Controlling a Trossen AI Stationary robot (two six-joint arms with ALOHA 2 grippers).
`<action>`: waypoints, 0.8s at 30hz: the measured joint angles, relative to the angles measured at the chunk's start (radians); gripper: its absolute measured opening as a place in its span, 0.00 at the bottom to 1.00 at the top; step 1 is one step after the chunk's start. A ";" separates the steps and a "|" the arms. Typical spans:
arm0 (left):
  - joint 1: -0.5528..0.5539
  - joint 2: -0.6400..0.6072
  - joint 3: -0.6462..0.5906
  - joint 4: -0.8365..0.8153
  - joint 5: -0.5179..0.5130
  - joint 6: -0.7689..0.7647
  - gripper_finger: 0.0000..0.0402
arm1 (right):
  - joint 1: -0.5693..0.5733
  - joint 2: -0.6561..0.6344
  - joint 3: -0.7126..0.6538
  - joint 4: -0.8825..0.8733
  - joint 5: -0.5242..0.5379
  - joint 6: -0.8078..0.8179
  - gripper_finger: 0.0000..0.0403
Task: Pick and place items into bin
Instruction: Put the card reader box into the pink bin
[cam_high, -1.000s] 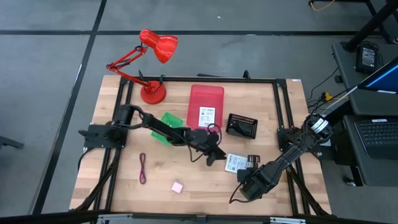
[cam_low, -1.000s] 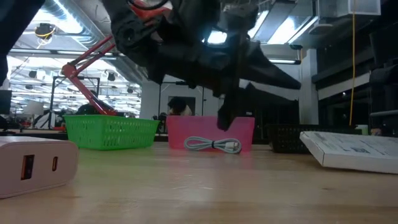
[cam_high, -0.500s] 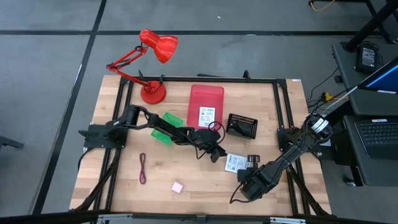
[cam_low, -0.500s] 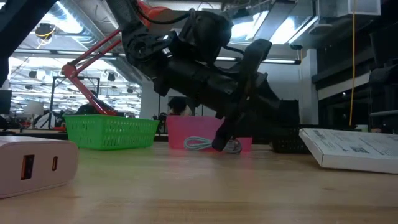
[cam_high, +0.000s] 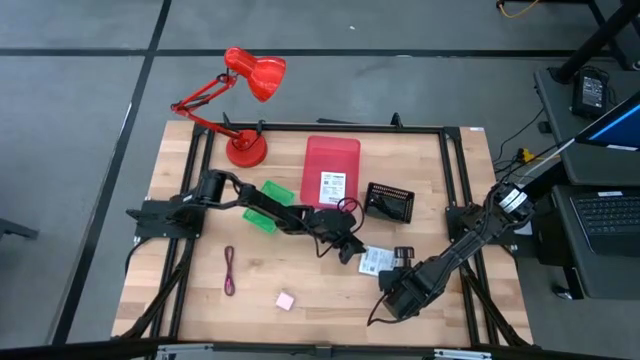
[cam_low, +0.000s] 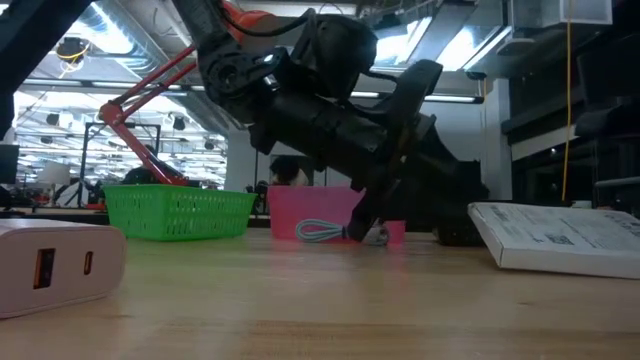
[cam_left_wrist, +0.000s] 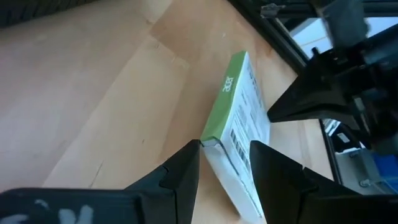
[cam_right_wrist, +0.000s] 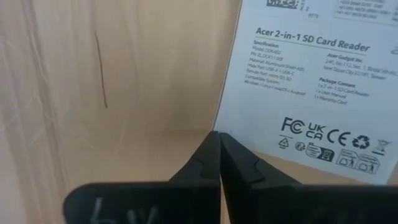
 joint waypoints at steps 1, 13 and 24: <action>0.000 0.000 0.001 -0.007 0.002 0.000 0.34 | -0.003 0.000 0.000 0.003 0.003 -0.003 0.00; -0.001 0.000 0.007 -0.011 0.024 0.022 0.34 | -0.038 0.001 0.000 0.016 0.007 -0.048 0.00; -0.020 -0.002 0.007 0.002 0.100 0.139 0.09 | -0.038 0.001 0.000 0.023 0.008 -0.011 0.00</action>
